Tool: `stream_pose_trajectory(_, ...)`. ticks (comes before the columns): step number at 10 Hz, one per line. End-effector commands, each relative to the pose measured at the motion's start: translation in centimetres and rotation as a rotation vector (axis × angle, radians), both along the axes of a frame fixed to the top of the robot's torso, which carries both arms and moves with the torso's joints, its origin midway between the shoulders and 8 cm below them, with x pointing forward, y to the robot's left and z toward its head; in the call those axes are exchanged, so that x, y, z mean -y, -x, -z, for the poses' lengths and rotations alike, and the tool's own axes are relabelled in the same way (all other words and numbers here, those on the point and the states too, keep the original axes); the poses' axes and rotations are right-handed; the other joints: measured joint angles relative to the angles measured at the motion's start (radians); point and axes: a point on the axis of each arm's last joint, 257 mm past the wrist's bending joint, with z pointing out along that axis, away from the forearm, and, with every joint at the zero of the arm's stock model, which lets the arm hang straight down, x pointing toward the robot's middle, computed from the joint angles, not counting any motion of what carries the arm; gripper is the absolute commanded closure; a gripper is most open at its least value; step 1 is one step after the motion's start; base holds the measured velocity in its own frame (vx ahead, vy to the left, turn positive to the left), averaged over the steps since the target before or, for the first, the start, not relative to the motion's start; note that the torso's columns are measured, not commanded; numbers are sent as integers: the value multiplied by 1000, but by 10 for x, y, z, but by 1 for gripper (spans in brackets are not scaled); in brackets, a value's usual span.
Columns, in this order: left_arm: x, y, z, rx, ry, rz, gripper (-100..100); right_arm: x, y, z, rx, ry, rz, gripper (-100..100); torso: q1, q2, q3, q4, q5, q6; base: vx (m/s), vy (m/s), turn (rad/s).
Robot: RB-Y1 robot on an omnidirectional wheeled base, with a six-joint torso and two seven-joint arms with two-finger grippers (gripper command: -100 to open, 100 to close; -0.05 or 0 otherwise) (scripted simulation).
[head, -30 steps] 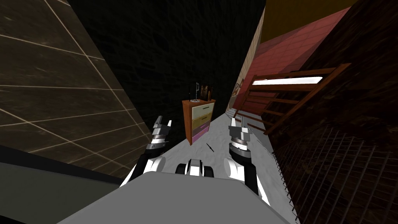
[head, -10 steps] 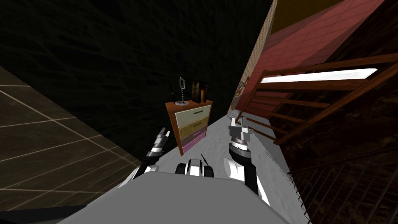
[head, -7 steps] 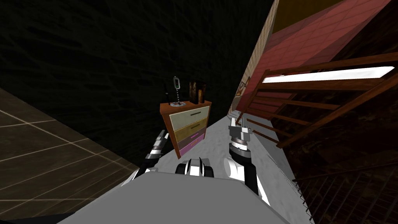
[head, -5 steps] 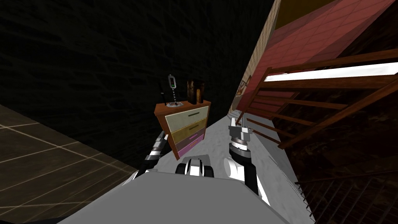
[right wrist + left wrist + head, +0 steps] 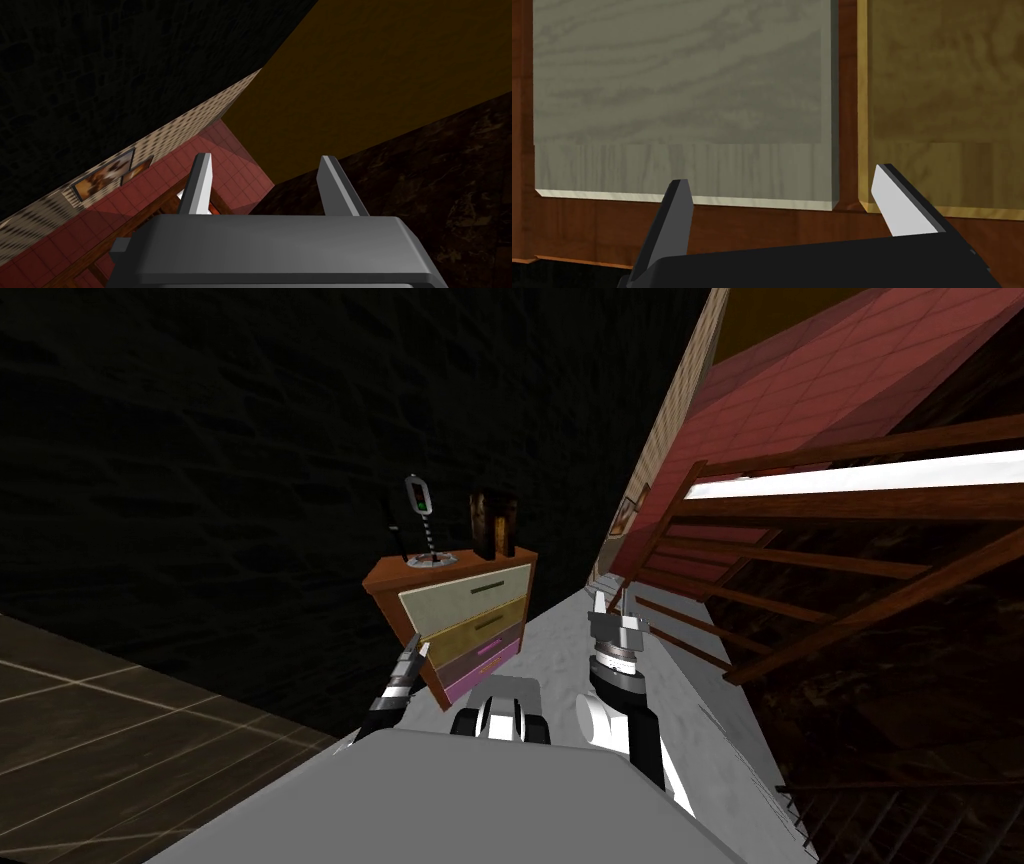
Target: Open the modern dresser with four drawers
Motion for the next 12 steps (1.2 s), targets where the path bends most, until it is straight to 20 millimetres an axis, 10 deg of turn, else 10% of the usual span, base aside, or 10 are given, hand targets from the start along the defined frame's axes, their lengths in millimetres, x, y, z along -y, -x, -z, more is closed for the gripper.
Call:
stream_pose_trajectory(1, -6, 9, 19, -27, 2, -19, -100, 0, 0, 0, 0, 0, 0, 0, 6, 2, 1, 0, 2, 0, 127, -65, 13)
stream_pose_trajectory(12, -12, 49, 97, -134, 46, -105, -100, 0, 0, 0, 0, 0, 0, 0, 2, 2, 1, 1, 1, 0, 119, -108, 25)
